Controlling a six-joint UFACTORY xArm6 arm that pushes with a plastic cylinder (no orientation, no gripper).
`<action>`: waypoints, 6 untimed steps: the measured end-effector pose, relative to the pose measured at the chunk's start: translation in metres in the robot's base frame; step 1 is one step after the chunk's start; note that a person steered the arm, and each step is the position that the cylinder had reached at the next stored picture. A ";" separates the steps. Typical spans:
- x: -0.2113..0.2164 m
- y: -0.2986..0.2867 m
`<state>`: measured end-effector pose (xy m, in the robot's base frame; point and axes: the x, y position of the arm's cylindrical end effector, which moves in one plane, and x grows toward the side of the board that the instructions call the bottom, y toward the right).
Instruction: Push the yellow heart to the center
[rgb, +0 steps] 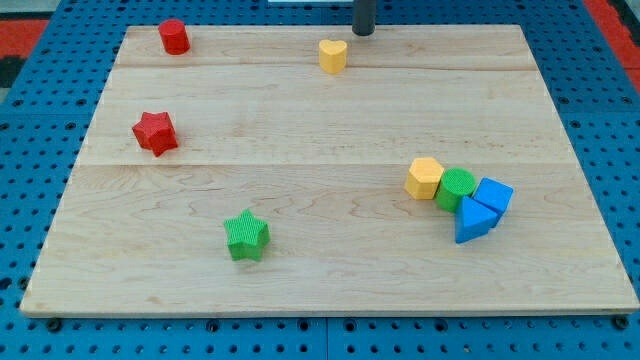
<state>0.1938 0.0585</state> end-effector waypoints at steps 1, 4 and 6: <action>0.003 -0.007; 0.055 -0.040; 0.072 -0.080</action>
<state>0.2655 -0.0217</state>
